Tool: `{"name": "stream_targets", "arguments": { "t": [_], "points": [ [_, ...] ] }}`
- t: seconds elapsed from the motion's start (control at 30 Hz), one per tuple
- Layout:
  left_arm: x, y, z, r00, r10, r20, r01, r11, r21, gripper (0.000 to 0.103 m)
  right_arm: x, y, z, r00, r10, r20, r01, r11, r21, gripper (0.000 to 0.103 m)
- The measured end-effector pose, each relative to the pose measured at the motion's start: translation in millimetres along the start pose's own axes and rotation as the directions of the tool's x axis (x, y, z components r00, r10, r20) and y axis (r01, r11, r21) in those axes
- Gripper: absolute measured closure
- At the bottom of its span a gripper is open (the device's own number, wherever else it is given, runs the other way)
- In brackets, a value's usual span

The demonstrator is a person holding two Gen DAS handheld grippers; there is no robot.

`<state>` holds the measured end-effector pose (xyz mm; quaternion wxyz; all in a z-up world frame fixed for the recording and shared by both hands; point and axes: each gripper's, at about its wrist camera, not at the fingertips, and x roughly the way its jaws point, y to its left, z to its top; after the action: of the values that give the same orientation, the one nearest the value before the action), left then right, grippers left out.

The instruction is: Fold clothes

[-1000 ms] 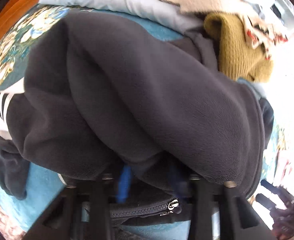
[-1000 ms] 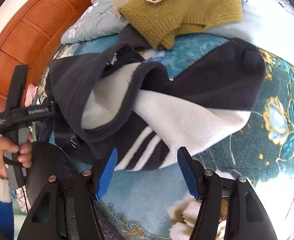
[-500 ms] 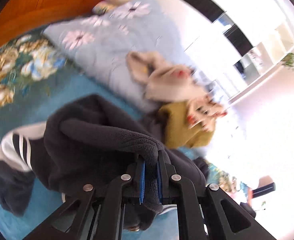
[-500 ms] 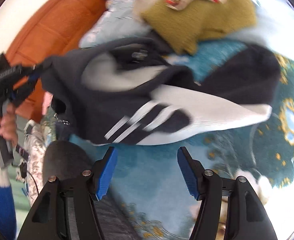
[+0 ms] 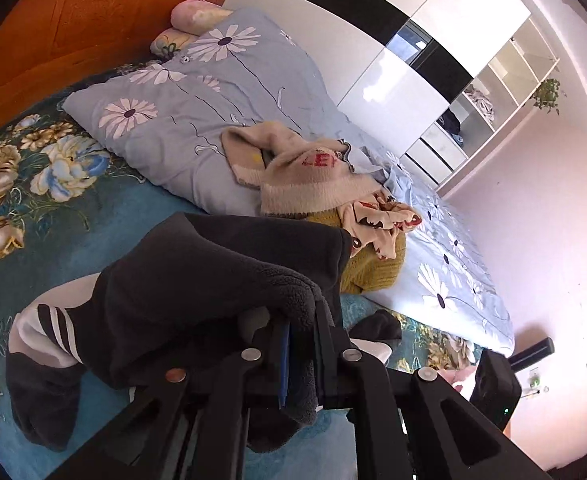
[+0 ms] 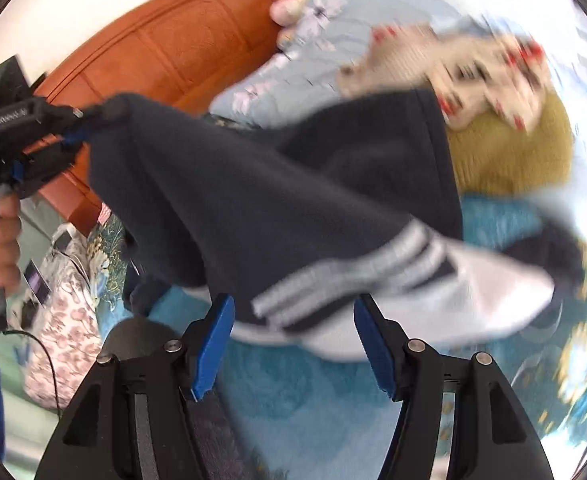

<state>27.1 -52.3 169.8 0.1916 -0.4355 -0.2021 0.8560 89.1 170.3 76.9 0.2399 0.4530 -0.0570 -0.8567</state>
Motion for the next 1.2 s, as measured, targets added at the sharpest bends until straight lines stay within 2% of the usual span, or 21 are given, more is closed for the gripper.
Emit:
{"name": "stream_targets", "arguments": {
  "t": [0.13,0.4,0.43,0.47,0.53,0.63,0.67,0.73,0.8,0.87,0.97,1.03,1.1,1.2],
  "points": [
    [8.2,-0.4,-3.1,1.0,-0.014,-0.022,0.015,1.0,0.024,0.093,12.6,15.6,30.1,1.0,-0.021,0.016,0.024,0.989,-0.146,0.039],
    [11.4,6.9,-9.2,0.998,-0.025,-0.065,0.029,0.998,0.062,0.093,58.4,31.6,57.0,0.996,-0.021,-0.089,-0.005,0.958,-0.286,0.039],
    [12.5,9.2,-9.6,0.997,-0.026,-0.071,0.03,0.998,0.06,0.093,62.4,33.6,56.6,0.994,-0.025,-0.103,-0.006,0.956,-0.292,0.043],
    [14.4,12.3,-9.8,0.996,-0.029,-0.078,0.034,0.998,0.052,0.092,64.6,34.2,54.5,0.993,-0.021,-0.115,-0.013,0.958,-0.286,0.064],
    [19.1,17.9,-11.2,0.995,-0.034,-0.097,0.038,0.999,0.037,0.091,68.6,34.6,50.7,0.99,-0.015,-0.137,-0.023,0.963,-0.268,0.097],
    [24.3,25.3,-14.1,0.991,-0.044,-0.125,0.046,0.999,0.019,0.085,66.2,17.0,54.9,0.991,-0.034,-0.127,0.013,0.987,-0.16,0.097],
    [23.7,28.5,-15.0,0.991,-0.045,-0.127,0.048,0.999,0.015,0.079,63.3,7.8,59.3,0.992,-0.05,-0.112,0.037,0.993,-0.115,0.097],
    [16.7,38.3,-16.3,0.994,-0.038,-0.102,0.04,0.999,0.016,0.071,53.0,-24.0,70.1,0.995,-0.07,-0.071,0.074,0.996,0.044,0.097],
    [9.9,51.8,-18.4,0.997,0.013,-0.076,-0.012,1.0,0.019,0.061,41.6,-64.1,78.1,0.993,-0.108,-0.04,0.114,0.968,0.222,0.097],
    [5.5,66.2,-21.3,0.994,0.089,-0.056,-0.088,0.996,0.024,0.059,33.2,-94.9,78.9,0.991,-0.13,-0.03,0.132,0.933,0.335,0.097],
    [11.8,82.9,-29.0,0.973,0.221,-0.065,-0.217,0.974,0.069,0.059,30.3,-123.0,72.8,0.993,-0.109,-0.041,0.116,0.901,0.418,0.097],
    [25.9,85.5,-35.2,0.95,0.302,-0.077,-0.288,0.945,0.154,0.059,34.1,-133.9,66.3,0.996,-0.081,-0.047,0.093,0.885,0.455,0.097],
    [44.1,85.7,-41.5,0.924,0.373,-0.087,-0.34,0.903,0.263,0.058,36.0,-139.6,62.1,0.996,-0.067,-0.051,0.083,0.877,0.473,0.097],
    [73.9,86.8,-51.7,0.883,0.459,-0.093,-0.378,0.816,0.437,0.058,40.0,-135.1,61.3,0.996,-0.07,-0.058,0.089,0.878,0.47,0.097]
  ]
}}
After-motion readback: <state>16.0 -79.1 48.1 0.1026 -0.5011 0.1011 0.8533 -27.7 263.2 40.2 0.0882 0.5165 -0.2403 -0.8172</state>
